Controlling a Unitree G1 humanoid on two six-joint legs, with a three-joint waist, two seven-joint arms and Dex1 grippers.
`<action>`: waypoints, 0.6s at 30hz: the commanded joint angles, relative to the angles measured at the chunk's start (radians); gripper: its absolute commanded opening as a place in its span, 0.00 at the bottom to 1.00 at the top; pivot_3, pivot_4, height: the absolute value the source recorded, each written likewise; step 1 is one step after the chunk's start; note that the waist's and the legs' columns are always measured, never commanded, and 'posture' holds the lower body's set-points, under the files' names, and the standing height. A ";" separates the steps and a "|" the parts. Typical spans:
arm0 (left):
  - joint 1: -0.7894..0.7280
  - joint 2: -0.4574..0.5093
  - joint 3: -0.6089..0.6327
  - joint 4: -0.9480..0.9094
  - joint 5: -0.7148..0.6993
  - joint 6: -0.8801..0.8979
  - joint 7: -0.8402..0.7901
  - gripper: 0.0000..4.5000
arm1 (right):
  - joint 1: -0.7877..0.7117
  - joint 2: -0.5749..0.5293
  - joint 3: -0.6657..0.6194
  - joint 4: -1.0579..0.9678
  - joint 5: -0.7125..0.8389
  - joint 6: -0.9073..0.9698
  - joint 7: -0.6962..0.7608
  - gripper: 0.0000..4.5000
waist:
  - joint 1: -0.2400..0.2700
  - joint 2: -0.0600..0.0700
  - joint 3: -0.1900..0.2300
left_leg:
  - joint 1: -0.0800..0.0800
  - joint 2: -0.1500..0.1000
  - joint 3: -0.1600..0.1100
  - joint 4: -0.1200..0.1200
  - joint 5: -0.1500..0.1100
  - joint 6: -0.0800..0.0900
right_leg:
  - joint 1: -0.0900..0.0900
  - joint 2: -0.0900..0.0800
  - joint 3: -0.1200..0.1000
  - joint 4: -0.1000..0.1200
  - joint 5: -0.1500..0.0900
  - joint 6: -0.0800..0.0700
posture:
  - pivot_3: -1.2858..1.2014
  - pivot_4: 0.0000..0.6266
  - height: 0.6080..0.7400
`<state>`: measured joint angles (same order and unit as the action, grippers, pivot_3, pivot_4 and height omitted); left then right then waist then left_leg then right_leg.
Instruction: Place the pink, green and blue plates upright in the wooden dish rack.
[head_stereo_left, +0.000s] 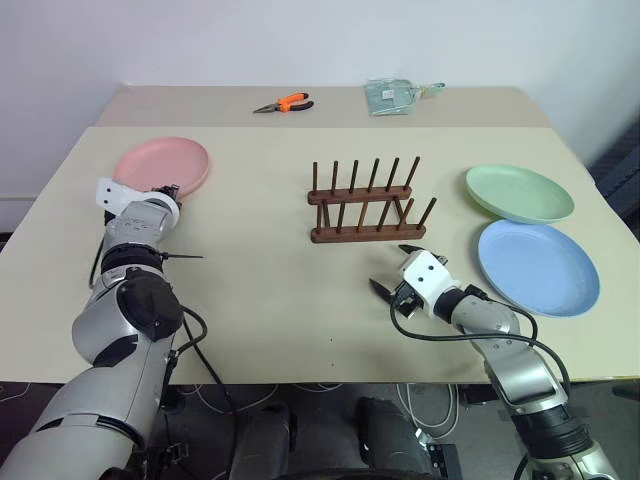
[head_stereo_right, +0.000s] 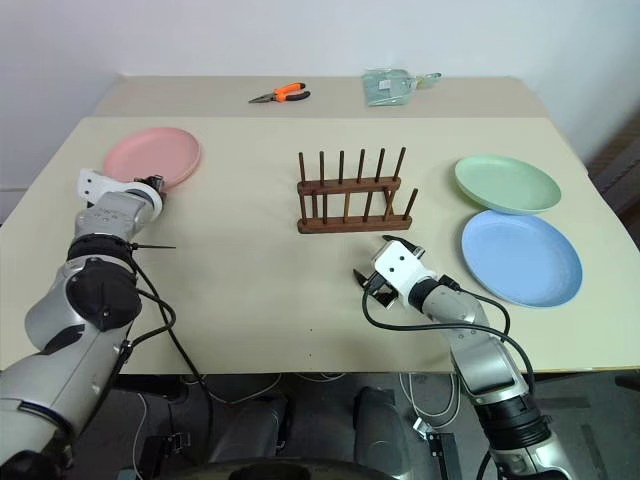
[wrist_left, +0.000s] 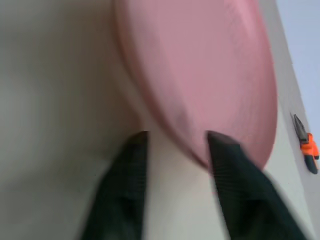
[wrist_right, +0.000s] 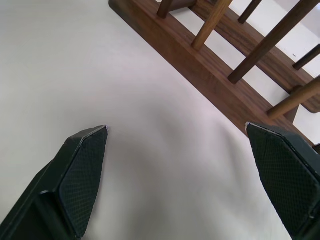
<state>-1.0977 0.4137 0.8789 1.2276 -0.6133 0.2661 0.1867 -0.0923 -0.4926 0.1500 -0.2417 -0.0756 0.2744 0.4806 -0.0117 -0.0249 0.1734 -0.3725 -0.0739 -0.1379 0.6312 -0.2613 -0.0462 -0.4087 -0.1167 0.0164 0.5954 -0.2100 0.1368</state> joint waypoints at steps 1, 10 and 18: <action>-0.043 0.028 0.011 0.008 -0.042 -0.035 -0.026 0.02 | 0.017 -0.001 -0.025 -0.053 -0.007 -0.007 -0.013 1.00 | 0.000 0.000 0.000 | 0.000 0.000 0.000 0.000 0.000 0.000 | 0.000 0.000 0.000 0.000 0.000 0.000 | 0.52 0.24 1.00; -0.024 -0.026 -0.127 -0.136 -0.018 0.018 -0.235 0.02 | 0.031 -0.010 -0.038 -0.080 -0.004 -0.006 -0.015 1.00 | 0.001 -0.001 0.000 | 0.000 0.000 0.000 0.000 0.000 0.000 | 0.000 0.000 0.000 0.000 0.000 0.000 | 0.52 0.24 1.00; 0.200 -0.225 -0.363 -0.890 -0.114 0.380 -0.203 0.02 | -0.139 -0.031 -0.113 -0.226 0.162 0.061 0.090 1.00 | -0.007 -0.003 0.003 | -0.001 0.001 0.001 0.000 0.000 0.000 | -0.001 0.000 0.002 0.001 0.001 0.000 | 0.52 0.24 1.00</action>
<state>-0.8823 0.1852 0.5541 0.4795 -0.6894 0.5929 -0.0280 -0.1819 -0.5224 0.0805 -0.3798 0.0324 0.3293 0.5522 -0.0187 -0.0279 0.1766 -0.3731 -0.0727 -0.1373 0.6315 -0.2609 -0.0469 -0.4096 -0.1159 0.0180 0.5960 -0.2093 0.1361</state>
